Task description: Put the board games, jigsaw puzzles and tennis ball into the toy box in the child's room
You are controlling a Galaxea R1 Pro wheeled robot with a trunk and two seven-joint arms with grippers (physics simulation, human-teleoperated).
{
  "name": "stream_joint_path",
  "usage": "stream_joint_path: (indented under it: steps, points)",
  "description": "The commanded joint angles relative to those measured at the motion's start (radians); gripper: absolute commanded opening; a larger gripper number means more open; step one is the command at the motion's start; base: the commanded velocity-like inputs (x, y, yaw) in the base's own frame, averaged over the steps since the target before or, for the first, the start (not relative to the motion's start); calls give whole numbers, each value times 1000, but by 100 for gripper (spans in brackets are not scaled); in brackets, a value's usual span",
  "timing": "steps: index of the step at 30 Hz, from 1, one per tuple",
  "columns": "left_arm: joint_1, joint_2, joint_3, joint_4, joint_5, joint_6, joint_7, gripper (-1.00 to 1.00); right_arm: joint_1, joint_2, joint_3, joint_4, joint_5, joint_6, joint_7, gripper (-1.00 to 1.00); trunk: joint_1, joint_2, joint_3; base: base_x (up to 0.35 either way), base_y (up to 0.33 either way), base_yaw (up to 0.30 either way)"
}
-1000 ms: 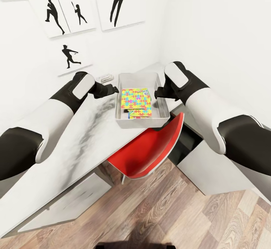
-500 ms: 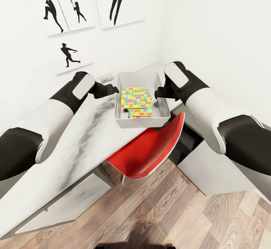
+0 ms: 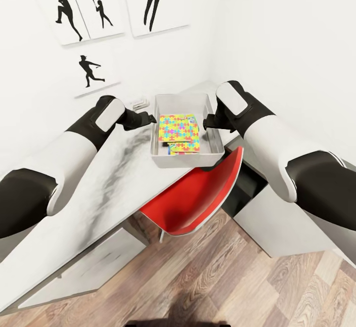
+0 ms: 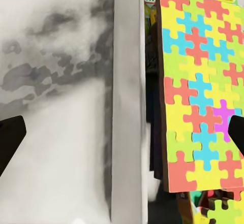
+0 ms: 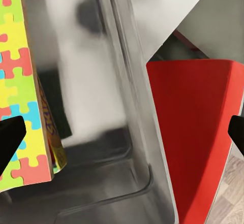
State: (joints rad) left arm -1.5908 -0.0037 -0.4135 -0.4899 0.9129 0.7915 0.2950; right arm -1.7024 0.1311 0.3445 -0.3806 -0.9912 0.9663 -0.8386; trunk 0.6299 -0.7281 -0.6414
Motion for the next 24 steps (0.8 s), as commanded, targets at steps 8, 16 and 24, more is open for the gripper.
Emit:
stream_joint_path:
  steps: [8, 16, 24]
  points:
    - [6, 1, -5, 0, 11, 1, 8, 100, 0, -1, 8, -1, -11, 4, -8, 100, 0, -1, -1, 0, 0, 0]
    - [14, 2, -5, 1, 11, 2, 7, 100, -1, -1, 8, 0, -11, 6, -8, 100, 19, -36, -17, 0, 0, 0]
    - [30, 2, -5, 3, 11, 5, 6, 100, -2, -2, 8, 0, -11, 11, -8, 100, 39, -71, -32, 0, 0, 0]
